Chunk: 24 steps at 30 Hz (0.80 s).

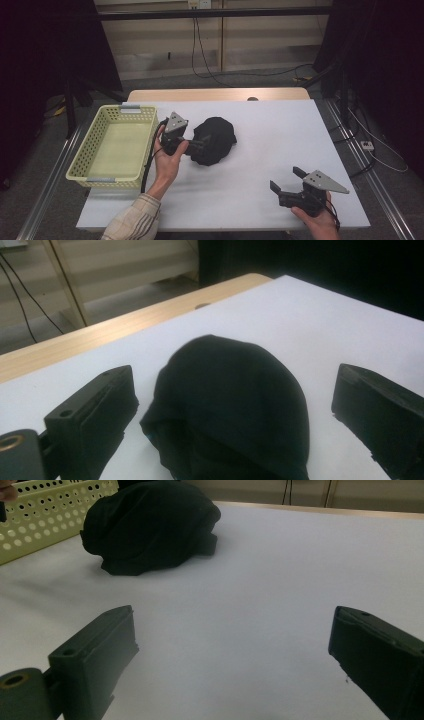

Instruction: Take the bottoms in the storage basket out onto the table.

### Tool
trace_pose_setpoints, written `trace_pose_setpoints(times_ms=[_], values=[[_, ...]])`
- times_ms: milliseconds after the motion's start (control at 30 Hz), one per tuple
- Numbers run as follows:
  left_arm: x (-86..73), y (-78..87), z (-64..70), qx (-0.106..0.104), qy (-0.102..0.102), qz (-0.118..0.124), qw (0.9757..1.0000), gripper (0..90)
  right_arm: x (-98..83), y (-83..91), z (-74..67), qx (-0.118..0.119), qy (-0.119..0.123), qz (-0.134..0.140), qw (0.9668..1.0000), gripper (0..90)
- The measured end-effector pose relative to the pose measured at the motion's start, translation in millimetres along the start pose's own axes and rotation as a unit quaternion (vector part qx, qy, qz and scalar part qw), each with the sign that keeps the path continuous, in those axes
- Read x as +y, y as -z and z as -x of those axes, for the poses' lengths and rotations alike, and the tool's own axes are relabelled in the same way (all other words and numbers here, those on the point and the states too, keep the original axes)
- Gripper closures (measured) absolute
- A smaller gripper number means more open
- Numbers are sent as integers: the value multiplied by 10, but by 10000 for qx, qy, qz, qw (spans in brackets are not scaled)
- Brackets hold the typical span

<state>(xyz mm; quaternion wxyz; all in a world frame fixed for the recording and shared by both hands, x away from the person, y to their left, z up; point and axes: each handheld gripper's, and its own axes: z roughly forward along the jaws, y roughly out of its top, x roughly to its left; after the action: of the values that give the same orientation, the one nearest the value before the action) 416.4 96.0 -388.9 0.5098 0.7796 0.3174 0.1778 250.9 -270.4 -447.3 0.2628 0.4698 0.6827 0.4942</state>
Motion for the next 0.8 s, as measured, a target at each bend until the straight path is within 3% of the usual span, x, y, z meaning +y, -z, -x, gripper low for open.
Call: trace_pose_setpoints(times_ms=[300, 500, 633, 800], values=[[-82, 106, 39, 47, -138, -71, 9999, 41, -7, 4, 21, -32, -47, -6, 10000, 52], [-101, 210, 26, 183, -30, -3, 9998, 44, -10, 8, 19, -36, -48, -14, 10000, 52], [-109, 242, 10, 283, -75, -41, 9996, 45, -8, 13, 19, -42, -49, 1, 10000, 52], [-105, 274, -23, 302, 22, 53, 9995, 45, -3, 21, 12, -37, -27, 7, 10000, 52]])
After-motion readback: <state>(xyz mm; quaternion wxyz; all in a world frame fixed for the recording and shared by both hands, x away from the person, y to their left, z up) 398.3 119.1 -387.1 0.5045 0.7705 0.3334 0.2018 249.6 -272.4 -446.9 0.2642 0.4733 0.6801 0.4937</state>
